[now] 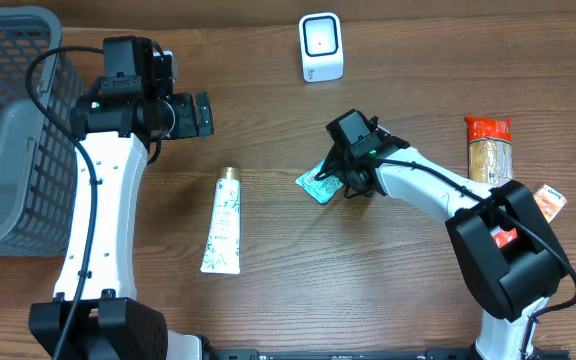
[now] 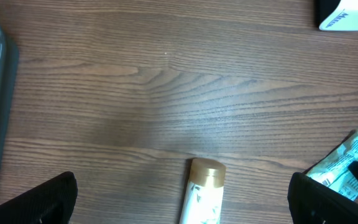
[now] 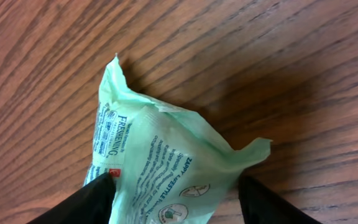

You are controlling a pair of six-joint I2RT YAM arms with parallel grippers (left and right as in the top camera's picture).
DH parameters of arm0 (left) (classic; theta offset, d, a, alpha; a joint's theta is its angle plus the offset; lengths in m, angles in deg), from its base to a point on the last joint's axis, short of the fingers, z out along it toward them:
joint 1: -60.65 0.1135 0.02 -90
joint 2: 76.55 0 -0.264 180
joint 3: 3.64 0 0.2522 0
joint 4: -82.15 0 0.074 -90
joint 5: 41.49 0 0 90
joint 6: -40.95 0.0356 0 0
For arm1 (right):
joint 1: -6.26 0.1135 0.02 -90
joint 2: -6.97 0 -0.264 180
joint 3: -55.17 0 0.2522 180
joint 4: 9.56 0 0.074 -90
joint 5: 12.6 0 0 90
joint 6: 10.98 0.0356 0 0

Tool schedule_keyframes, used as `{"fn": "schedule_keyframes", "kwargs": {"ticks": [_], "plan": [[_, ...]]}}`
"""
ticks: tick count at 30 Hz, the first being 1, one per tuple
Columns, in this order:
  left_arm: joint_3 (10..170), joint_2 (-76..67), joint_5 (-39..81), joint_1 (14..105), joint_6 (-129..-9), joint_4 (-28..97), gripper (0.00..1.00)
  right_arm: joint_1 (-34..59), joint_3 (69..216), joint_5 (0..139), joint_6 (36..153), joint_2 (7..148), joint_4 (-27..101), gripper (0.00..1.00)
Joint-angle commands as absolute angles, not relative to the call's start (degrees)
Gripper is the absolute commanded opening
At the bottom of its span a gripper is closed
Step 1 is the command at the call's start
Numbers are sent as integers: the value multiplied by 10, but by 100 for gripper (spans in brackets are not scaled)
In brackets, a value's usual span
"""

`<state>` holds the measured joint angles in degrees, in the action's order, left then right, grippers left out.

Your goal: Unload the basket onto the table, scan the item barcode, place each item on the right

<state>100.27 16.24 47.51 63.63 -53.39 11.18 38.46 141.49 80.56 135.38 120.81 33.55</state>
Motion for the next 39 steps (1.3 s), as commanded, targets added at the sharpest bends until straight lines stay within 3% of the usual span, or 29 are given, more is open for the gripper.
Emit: {"fn": "schedule_keyframes", "kwargs": {"ticks": [1,7,10,15,21,30,39], "plan": [[1009,160,479,629,-542,114,100,380,1413,797,1365,1221,339,61],[1009,160,479,629,-542,114,100,380,1413,797,1364,1221,343,27],[1009,160,479,629,-542,114,100,379,1414,796,1349,1219,343,4],[1009,160,479,629,-542,114,100,354,1421,767,1230,1162,345,4],[1009,160,479,629,-542,114,100,317,1422,589,1060,1030,358,4],[1009,160,479,629,-542,114,100,259,1422,486,1044,907,538,4],[1009,160,478,629,-542,114,100,253,1422,472,1016,895,566,4]]}}
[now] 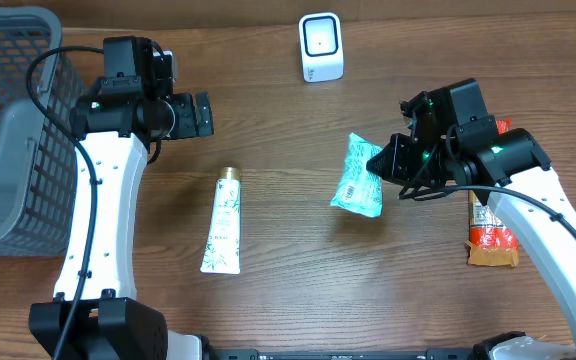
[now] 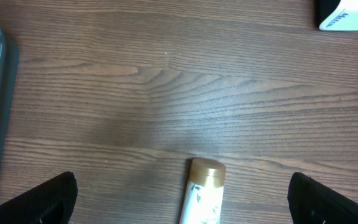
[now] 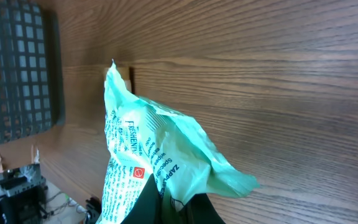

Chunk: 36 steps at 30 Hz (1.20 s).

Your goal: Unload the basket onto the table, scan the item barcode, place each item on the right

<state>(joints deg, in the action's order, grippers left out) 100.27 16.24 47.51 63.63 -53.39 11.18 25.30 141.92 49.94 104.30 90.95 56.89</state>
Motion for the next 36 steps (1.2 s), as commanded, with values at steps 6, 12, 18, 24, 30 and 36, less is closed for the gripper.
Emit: {"fn": "schedule_keyframes", "kwargs": {"ticks": [6,12,18,24,30,36], "plan": [[1009,160,478,629,-542,114,100,253,1422,440,982,893,556,4],[1009,160,479,629,-542,114,100,252,1422,478,980,893,544,4],[1009,160,478,629,-542,114,100,253,1422,482,907,894,528,4],[1009,160,479,629,-542,114,100,253,1422,482,907,894,528,4],[1009,160,479,629,-542,114,100,265,1416,482,912,902,531,4],[1009,160,479,629,-542,114,100,325,1415,467,914,970,500,4]]}}
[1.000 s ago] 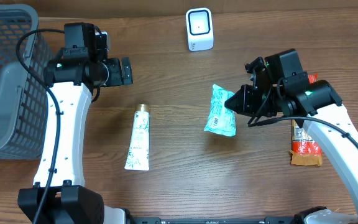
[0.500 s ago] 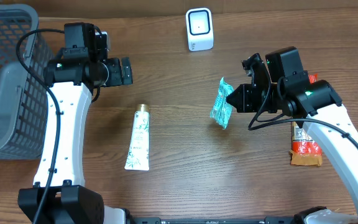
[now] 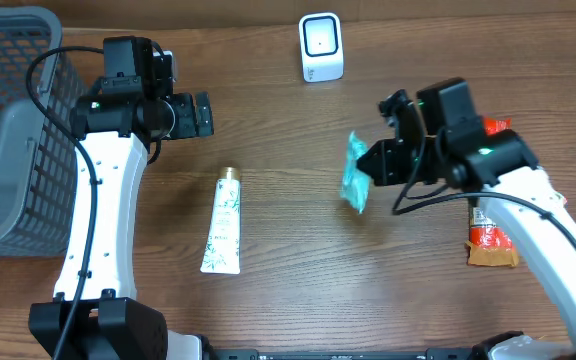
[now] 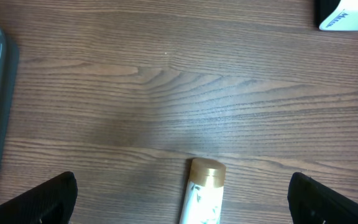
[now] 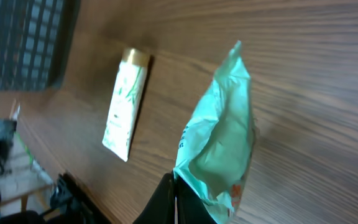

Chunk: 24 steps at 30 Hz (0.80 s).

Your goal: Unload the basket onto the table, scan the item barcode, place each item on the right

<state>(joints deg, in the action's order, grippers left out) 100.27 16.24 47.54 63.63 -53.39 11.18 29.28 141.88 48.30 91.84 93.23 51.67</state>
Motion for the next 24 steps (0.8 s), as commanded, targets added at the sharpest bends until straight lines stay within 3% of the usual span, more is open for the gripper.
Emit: {"fn": "schedule_keyframes", "kwargs": {"ticks": [1,12,13,16,20,24], "plan": [[1009,160,478,629,-542,114,100,336,1415,462,914,982,487,4],[1009,160,479,629,-542,114,100,380,1415,511,959,1071,393,4],[1009,160,478,629,-542,114,100,380,1415,527,959,1076,394,8],[1009,160,479,629,-542,114,100,380,1415,558,960,1086,392,55],[1009,160,479,629,-542,114,100,382,1415,560,1013,1101,384,77],[1009,160,479,629,-542,114,100,396,1412,581,1102,1118,385,79]]}}
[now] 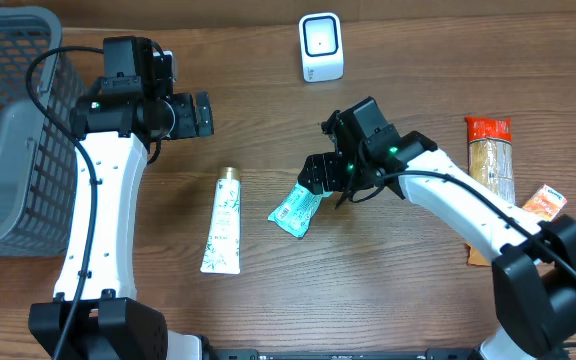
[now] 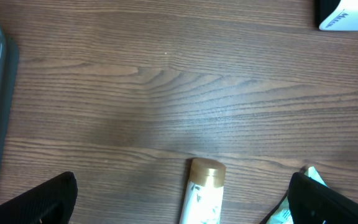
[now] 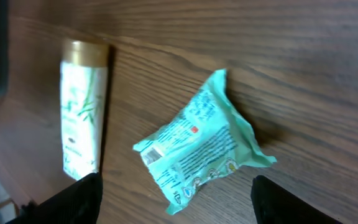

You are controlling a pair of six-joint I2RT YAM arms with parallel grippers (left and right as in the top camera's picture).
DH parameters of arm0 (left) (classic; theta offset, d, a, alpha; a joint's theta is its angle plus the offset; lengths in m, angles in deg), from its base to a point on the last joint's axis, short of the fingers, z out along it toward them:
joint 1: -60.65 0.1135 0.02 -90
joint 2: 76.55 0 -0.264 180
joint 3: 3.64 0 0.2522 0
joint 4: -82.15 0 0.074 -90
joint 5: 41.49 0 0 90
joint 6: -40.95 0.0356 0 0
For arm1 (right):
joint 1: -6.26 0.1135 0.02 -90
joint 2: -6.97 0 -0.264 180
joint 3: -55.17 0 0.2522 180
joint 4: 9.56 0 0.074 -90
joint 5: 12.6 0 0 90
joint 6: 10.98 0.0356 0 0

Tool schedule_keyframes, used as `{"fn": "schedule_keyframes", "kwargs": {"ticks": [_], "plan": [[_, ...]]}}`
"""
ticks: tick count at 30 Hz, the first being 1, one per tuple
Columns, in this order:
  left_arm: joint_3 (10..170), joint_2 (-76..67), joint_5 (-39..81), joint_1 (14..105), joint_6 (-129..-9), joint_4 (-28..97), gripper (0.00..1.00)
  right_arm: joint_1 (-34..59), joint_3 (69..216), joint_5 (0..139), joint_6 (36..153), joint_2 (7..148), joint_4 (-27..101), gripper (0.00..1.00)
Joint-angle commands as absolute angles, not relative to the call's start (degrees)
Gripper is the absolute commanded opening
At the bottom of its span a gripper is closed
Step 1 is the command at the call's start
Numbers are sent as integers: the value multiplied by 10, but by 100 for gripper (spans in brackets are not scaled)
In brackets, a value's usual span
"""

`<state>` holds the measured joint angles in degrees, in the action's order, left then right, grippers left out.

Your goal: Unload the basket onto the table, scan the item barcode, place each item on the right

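Observation:
The item, a mint-green wipes packet [image 1: 298, 210], lies flat on the wooden table, printed side and a small barcode up in the right wrist view [image 3: 197, 146]. My right gripper [image 1: 330, 176] hovers just right of and above it, open, with nothing between its fingers [image 3: 176, 190]. The white barcode scanner [image 1: 321, 47] stands at the back centre, its corner showing in the left wrist view [image 2: 347, 15]. My left gripper [image 1: 200, 113] is open and empty at the left, above the tube's cap [image 2: 182, 208].
A white tube with a gold cap [image 1: 223, 222] lies left of the packet. A grey wire basket [image 1: 8, 120] stands at the far left. At the right lie a long snack pack [image 1: 489, 150] and a small orange packet [image 1: 546, 203].
The packet was held edge-on in the air by my shut right gripper, right of centre. Now it lies on the table further left, near the tube, and the right gripper is open.
My right gripper stood open around the packet lying mid-table. Then it was shut on the packet, held up to the right, and later turned edge-on. Now the packet is back on the table, let go. The left arm has stayed still throughout.

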<state>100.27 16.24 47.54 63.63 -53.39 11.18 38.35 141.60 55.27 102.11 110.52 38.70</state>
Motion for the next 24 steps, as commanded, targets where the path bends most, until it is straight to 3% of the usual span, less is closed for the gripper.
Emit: {"fn": "schedule_keyframes", "kwargs": {"ticks": [1,4,13,24], "plan": [[1009,160,479,629,-542,114,100,401,1411,597,1127,1123,385,80],[1009,160,479,629,-542,114,100,422,1406,654,1205,1135,383,79],[1009,160,479,629,-542,114,100,471,1374,753,1315,1145,361,63],[1009,160,479,629,-542,114,100,471,1297,734,1326,1145,231,47]]}}
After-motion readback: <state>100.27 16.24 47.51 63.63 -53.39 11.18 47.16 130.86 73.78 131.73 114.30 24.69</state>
